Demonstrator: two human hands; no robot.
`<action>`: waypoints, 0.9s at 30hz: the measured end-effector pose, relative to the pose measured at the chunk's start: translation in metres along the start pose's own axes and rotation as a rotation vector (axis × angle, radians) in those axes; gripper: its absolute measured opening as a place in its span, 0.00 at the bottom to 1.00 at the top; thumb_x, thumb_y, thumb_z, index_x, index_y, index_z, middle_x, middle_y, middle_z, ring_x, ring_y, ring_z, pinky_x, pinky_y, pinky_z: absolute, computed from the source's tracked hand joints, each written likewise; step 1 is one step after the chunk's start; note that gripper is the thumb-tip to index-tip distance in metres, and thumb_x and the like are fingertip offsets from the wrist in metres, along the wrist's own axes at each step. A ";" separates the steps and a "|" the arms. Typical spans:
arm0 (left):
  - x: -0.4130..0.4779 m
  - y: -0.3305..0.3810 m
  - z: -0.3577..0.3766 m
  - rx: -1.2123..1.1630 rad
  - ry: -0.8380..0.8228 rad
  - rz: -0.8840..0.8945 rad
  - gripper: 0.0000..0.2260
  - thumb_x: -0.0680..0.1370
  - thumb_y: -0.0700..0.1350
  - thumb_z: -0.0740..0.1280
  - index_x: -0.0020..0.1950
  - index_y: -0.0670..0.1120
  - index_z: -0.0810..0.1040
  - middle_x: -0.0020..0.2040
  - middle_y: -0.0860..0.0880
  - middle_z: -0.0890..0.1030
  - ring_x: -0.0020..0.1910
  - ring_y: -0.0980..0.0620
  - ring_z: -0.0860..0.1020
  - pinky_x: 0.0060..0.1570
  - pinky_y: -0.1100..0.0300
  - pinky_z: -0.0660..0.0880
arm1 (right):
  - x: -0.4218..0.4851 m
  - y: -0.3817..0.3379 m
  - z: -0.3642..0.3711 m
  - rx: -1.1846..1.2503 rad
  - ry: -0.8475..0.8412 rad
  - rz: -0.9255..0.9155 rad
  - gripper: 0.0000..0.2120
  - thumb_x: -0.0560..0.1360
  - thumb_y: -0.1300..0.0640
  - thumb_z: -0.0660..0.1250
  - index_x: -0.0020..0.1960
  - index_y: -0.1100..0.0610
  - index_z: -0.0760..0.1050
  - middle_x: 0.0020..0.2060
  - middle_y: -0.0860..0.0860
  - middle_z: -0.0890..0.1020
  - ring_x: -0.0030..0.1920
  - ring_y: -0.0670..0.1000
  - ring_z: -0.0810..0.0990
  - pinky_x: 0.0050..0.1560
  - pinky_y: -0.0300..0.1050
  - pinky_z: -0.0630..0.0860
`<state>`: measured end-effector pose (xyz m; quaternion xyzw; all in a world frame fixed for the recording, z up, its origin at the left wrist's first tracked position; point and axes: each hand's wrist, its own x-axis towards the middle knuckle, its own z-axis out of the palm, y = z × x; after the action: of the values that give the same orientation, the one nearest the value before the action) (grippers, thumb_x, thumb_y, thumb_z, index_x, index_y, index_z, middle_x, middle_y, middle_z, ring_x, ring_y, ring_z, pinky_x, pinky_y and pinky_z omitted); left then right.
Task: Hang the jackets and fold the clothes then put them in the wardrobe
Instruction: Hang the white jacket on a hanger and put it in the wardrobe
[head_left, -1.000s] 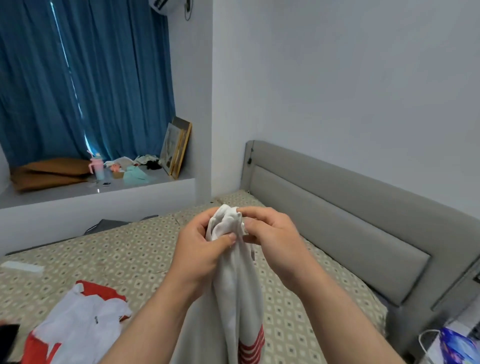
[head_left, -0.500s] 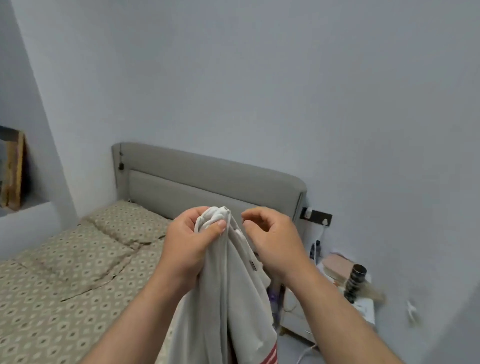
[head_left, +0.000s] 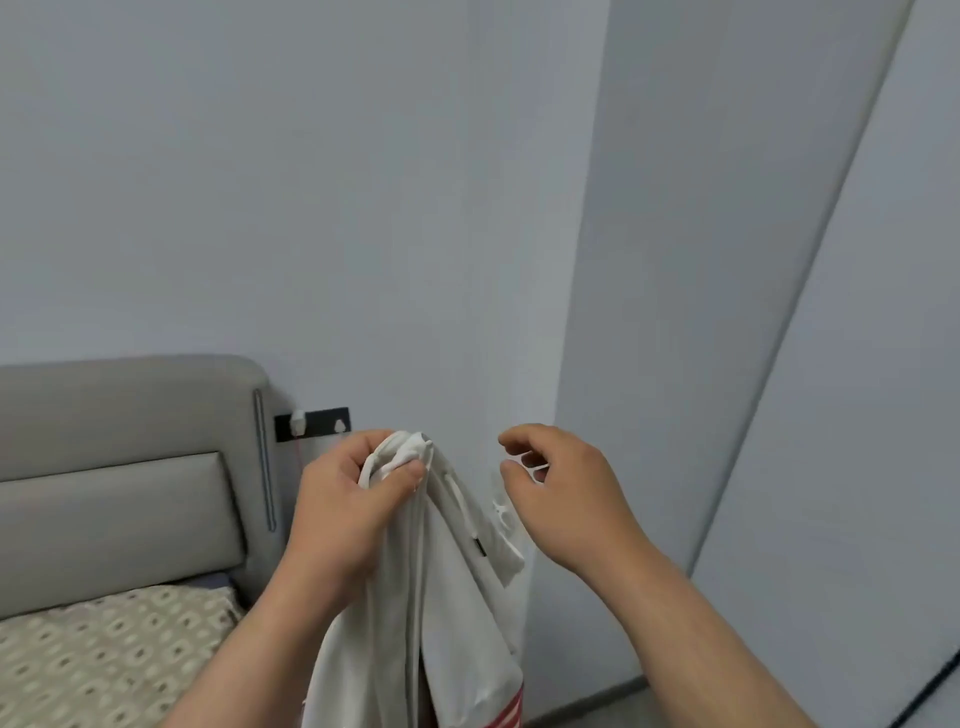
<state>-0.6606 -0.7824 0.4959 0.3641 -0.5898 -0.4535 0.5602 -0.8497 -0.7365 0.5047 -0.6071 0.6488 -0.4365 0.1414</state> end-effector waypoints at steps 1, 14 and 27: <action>0.011 -0.007 0.013 -0.006 -0.047 -0.006 0.07 0.68 0.46 0.73 0.44 0.56 0.84 0.41 0.51 0.85 0.40 0.58 0.81 0.43 0.59 0.75 | 0.004 0.011 -0.009 -0.073 0.031 0.013 0.13 0.79 0.52 0.64 0.63 0.44 0.77 0.53 0.32 0.77 0.56 0.37 0.75 0.58 0.34 0.71; 0.073 -0.074 0.182 -0.115 -0.595 -0.050 0.07 0.67 0.49 0.74 0.44 0.57 0.83 0.41 0.53 0.85 0.39 0.58 0.82 0.42 0.57 0.75 | -0.035 0.107 -0.101 -0.536 0.352 0.487 0.18 0.81 0.52 0.61 0.71 0.47 0.72 0.65 0.42 0.75 0.65 0.44 0.72 0.65 0.36 0.64; 0.028 -0.097 0.386 -0.104 -0.873 -0.037 0.12 0.74 0.39 0.74 0.41 0.59 0.82 0.41 0.54 0.84 0.37 0.60 0.81 0.39 0.61 0.74 | -0.107 0.218 -0.237 -0.447 0.743 0.757 0.15 0.79 0.59 0.64 0.65 0.52 0.77 0.56 0.42 0.80 0.51 0.38 0.74 0.53 0.29 0.68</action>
<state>-1.0534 -0.7913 0.4290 0.1202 -0.7410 -0.6040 0.2678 -1.1398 -0.5708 0.4444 -0.1538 0.9035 -0.3916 -0.0815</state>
